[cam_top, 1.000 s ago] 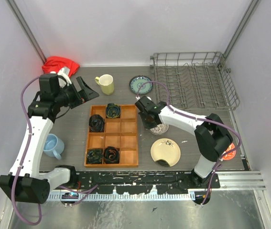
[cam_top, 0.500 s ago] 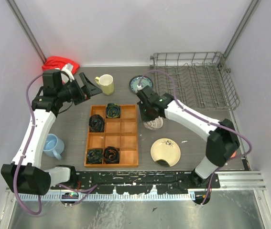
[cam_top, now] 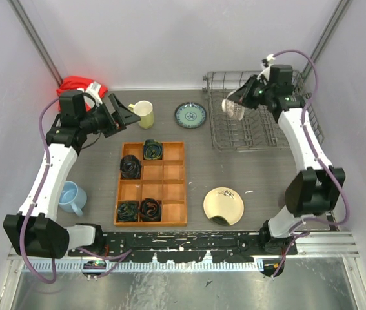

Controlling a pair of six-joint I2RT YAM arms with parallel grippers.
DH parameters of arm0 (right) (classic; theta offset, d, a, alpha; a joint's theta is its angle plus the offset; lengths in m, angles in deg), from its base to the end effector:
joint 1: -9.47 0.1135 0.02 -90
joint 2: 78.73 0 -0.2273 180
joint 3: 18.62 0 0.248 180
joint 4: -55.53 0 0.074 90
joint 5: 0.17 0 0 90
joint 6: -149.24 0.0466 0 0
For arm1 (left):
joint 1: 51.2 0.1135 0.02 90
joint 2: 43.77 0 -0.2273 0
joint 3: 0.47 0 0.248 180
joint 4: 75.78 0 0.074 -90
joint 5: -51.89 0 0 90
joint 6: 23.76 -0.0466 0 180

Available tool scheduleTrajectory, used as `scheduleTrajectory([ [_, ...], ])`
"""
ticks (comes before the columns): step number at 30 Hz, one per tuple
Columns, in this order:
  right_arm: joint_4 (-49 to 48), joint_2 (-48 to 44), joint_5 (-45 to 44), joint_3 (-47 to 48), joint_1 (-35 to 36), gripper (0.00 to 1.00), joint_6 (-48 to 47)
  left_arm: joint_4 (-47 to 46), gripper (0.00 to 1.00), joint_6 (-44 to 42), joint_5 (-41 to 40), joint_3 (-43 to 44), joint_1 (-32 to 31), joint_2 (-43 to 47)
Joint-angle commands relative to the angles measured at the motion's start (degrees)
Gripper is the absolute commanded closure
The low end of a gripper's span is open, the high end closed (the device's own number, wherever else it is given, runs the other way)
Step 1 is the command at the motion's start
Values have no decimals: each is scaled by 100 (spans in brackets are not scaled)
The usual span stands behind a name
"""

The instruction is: Load the mixed dishes into the dish rack

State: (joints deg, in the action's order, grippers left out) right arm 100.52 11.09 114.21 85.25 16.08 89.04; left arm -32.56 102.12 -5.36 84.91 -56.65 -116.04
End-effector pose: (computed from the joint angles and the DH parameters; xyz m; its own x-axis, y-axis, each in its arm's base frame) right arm 0.3551 0.0605 0.3411 -0.6701 0.3780 -0.6388 -0.1424 0.7792 0.6104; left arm 0.2865 -0.0527 0.3295 -0.7245 -0.4260 -0.5419 0.1495 0.6703 -0.7269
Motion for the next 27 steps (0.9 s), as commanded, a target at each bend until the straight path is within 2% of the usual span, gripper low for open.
scheduleTrajectory([
  [1,-2499,834,1933,242,-577,99,1261,-562,2,-32,116,129,3,-6],
  [5,-4933,2103,2511,556,-856,99,3043,-664,2,-167,-162,32,1,-4],
  [9,-7002,3443,2395,1404,-959,99,4843,-723,2,-197,-267,81,0,-291],
  [11,-7710,4143,2227,1999,-975,99,5663,-723,2,-255,-296,184,0,-363],
  [18,-7870,5780,1723,3749,-1012,99,6399,-715,2,-396,-606,401,5,-490],
  [27,-7610,6307,1560,4151,-1164,99,6537,-940,2,-345,-674,462,7,-820],
])
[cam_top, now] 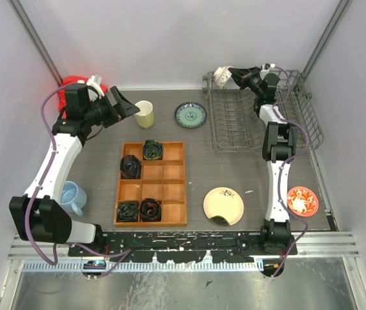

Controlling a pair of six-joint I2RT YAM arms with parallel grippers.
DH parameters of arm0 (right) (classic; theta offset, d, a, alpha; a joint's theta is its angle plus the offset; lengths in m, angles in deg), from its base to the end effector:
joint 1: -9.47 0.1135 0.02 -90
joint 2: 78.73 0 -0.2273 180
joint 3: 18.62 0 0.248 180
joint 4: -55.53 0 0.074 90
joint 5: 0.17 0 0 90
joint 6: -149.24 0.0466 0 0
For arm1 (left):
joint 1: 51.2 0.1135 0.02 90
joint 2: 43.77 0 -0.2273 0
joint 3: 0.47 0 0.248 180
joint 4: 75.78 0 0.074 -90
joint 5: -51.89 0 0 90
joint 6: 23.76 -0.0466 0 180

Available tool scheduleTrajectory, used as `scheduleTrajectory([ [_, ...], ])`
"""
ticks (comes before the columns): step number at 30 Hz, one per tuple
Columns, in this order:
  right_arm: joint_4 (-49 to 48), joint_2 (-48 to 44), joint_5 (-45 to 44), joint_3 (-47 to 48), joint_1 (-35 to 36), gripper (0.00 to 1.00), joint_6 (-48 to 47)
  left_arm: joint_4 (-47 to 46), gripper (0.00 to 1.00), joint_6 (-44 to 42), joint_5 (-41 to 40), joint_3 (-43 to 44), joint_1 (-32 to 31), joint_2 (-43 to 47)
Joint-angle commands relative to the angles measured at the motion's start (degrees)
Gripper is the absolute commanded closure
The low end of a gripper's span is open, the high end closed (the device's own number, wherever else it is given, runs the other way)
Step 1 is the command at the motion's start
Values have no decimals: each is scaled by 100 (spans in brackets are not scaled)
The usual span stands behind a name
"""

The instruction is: Load the mixed dishes into the dish rack

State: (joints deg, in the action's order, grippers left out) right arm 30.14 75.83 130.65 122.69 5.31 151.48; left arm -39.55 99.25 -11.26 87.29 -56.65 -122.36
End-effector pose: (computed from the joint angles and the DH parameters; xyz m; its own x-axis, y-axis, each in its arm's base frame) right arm 0.5742 -0.0112 0.1773 -0.5902 0.8011 -0.0992 -0.1868 -0.0161 0.9823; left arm 0.3193 -0.0516 0.3233 -0.6441 -0.4268 -0.6348 0.1601 0.7363 -0.6574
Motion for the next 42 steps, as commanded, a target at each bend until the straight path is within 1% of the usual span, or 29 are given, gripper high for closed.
scheduleTrajectory([
  [1,-555,-230,-49,287,-77,99,279,-264,2,-58,-84,247,9,-248],
  [4,-462,-423,49,-117,-51,99,152,-342,2,-12,-40,346,10,-418],
  [6,-446,-440,73,-221,-37,99,144,-425,2,38,38,382,10,-516],
  [16,-365,-167,122,32,97,99,240,-539,2,52,167,524,9,-748],
  [24,-368,-6,212,9,237,99,277,-558,2,41,191,475,8,-731],
  [28,-216,38,278,17,232,99,219,-512,2,-16,171,462,9,-687],
  [31,-151,26,319,-89,223,99,147,-467,2,-62,155,452,9,-665],
  [37,-226,-233,283,-618,162,99,-23,-456,2,-78,161,455,16,-655],
  [42,-217,-333,356,-698,70,99,-51,-470,2,-68,174,456,9,-681],
])
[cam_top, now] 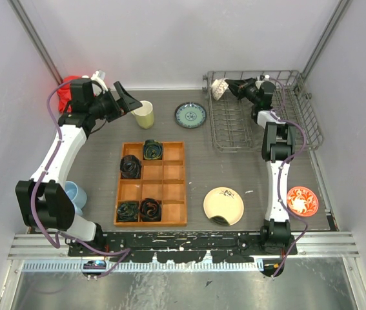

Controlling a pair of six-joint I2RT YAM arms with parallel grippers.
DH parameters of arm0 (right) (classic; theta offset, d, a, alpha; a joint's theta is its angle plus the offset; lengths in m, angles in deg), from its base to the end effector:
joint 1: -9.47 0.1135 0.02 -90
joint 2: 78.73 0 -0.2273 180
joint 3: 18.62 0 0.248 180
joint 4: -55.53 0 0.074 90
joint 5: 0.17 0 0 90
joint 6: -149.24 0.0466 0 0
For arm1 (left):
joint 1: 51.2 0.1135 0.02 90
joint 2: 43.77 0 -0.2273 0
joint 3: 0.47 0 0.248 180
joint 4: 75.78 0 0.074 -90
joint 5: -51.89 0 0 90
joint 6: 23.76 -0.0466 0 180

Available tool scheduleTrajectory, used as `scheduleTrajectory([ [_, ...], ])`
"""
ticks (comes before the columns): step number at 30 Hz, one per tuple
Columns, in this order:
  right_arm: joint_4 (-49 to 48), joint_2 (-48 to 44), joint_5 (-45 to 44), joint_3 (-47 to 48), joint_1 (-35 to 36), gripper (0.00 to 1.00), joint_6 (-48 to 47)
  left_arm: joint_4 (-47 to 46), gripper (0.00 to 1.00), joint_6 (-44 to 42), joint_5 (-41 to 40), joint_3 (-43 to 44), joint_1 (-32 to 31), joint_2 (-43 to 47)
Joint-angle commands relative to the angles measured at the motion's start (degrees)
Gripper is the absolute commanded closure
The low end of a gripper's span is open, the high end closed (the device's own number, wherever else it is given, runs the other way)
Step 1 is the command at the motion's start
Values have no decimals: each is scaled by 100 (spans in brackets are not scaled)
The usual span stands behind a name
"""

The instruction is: Load the mixed dishes into the dish rack

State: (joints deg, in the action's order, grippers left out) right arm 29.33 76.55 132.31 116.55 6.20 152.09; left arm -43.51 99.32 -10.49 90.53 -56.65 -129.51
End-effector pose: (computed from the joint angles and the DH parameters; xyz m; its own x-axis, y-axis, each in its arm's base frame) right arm 0.5680 -0.0009 0.1348 -0.6328 0.7740 -0.0221 -0.0745 -0.0325 0.9967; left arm 0.3491 -0.0550 0.3105 -0.6492 -0.4239 -0.6316 0.1683 0.7297 -0.6627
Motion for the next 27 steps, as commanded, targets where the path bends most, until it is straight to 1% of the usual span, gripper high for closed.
scheduleTrajectory([
  [1,-137,-425,190,-112,-27,99,-129,-91,2,-67,113,132,14,31],
  [7,-150,-381,210,-152,-51,99,-128,-134,2,-50,152,123,9,28],
  [10,-8,-397,242,-150,-59,98,-238,-125,2,-74,145,122,9,31],
  [11,23,-417,243,-206,-64,93,-269,-124,2,-74,147,123,9,37],
  [12,22,-450,243,-271,-73,86,-288,-132,2,-65,148,115,9,32],
  [13,22,-493,251,-352,-84,83,-311,-142,2,-60,160,99,9,43],
  [16,42,-648,256,-644,-133,78,-429,-209,2,-25,170,28,10,48],
  [19,107,-836,261,-909,-209,80,-553,-280,2,20,213,-49,9,48],
  [21,101,-913,261,-1086,-262,78,-593,-298,2,32,240,-69,9,50],
  [23,91,-977,265,-1228,-309,75,-646,-311,2,45,268,-91,9,58],
  [27,116,-1111,292,-1429,-354,66,-733,-354,2,66,294,-168,9,89],
])
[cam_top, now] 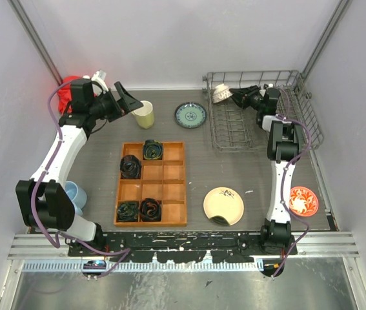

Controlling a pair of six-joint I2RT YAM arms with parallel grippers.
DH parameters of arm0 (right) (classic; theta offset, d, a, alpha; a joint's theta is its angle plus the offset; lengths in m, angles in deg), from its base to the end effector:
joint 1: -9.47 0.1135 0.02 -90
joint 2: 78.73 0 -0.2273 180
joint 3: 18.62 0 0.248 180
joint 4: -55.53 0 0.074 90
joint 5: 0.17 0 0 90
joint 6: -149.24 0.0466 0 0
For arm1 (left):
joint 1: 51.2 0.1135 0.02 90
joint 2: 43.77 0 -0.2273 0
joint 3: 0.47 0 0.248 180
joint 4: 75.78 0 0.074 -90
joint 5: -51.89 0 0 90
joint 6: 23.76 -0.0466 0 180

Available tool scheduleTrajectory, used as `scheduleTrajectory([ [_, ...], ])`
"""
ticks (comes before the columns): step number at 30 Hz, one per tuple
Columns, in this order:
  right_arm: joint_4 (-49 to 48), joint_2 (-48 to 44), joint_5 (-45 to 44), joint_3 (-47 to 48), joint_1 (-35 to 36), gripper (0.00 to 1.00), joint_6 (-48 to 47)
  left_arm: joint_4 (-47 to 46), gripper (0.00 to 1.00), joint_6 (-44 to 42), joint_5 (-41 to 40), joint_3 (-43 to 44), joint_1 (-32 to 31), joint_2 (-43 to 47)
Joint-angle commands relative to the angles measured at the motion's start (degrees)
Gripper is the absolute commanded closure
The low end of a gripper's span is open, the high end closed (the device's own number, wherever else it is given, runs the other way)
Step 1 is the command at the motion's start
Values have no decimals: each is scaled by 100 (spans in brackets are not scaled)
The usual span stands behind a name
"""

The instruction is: Load the mixed dishes into the dish rack

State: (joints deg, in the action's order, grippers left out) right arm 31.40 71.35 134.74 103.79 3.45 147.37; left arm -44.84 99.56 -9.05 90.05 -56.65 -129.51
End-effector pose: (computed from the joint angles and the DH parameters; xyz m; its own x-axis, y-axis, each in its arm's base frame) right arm 0.5439 -0.0243 0.1051 -0.6282 0.7780 0.0110 0.0409 0.0189 0.9990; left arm 0.3495 -0.0561 0.3103 -0.6507 -0.4203 -0.6324 0.1909 0.7155 -0.6720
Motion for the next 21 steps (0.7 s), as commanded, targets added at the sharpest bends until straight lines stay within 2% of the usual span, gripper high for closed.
scheduleTrajectory([
  [1,-68,-616,53,-199,-89,64,-296,-226,2,49,159,-128,9,92],
  [5,95,-723,109,-318,-127,63,-471,-270,2,73,188,-211,10,143],
  [12,620,-968,155,-508,-158,49,-907,-313,2,113,231,-315,9,206],
  [16,1369,-1195,36,-535,-178,43,-1301,-347,2,139,247,-386,9,235],
  [21,2890,-1422,-363,-302,-186,35,-2158,-349,2,156,299,-432,9,258],
])
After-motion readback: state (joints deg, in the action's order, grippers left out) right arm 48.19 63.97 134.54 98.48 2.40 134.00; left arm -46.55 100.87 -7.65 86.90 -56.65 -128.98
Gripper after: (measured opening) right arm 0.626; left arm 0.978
